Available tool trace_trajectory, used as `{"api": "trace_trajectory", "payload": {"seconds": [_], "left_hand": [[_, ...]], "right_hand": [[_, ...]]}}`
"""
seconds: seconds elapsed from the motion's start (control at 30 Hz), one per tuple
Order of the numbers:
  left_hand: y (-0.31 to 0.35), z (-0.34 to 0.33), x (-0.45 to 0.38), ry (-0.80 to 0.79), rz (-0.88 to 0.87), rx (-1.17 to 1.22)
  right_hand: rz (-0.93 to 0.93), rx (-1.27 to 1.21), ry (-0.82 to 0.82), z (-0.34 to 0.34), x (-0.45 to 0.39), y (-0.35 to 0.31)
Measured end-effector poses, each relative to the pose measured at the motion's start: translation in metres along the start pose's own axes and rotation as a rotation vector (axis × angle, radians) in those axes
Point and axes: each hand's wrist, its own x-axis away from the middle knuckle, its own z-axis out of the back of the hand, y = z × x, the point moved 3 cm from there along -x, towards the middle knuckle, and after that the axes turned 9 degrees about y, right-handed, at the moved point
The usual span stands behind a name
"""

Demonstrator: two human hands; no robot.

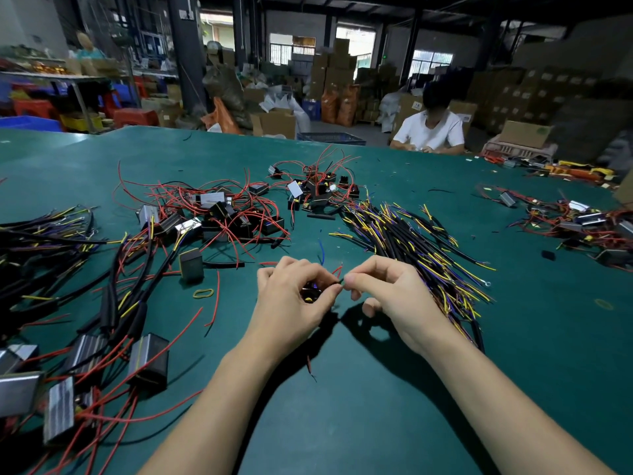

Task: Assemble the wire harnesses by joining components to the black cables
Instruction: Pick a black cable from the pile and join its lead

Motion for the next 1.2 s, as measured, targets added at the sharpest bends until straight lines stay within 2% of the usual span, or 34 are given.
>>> {"api": "trace_trajectory", "payload": {"seconds": [0.3,0.53,0.73,0.9,0.97,1.03,1.07,1.13,1.2], "left_hand": [[0.007,0.005,-0.001,0.034,0.003,0.085],[0.012,0.002,-0.001,-0.01,-0.017,0.061],[0.013,-0.002,0.0,-0.083,-0.019,0.072],[0.012,-0.004,0.001,-0.071,0.028,0.152],[0.011,-0.004,0.002,-0.063,0.04,0.163],[0.01,-0.004,0.002,-0.06,0.057,0.17],[0.01,-0.005,0.002,-0.059,0.067,0.172],[0.008,-0.005,0.001,-0.053,0.081,0.173],[0.005,-0.006,0.001,-0.042,0.086,0.172]], "right_hand": [[-0.114,-0.148,-0.019,-0.003,0.0,0.001],[-0.12,-0.061,-0.067,0.0,0.001,-0.001],[-0.134,-0.038,-0.039,0.003,0.001,0.0],[-0.046,0.13,-0.128,0.007,-0.002,-0.01],[-0.003,0.144,-0.042,0.017,-0.01,-0.02],[0.012,0.097,0.158,0.033,-0.024,-0.031],[0.036,0.138,0.268,0.041,-0.033,-0.036],[0.104,0.479,0.425,0.05,-0.052,-0.041],[0.091,0.926,0.407,0.047,-0.068,-0.039]]}}
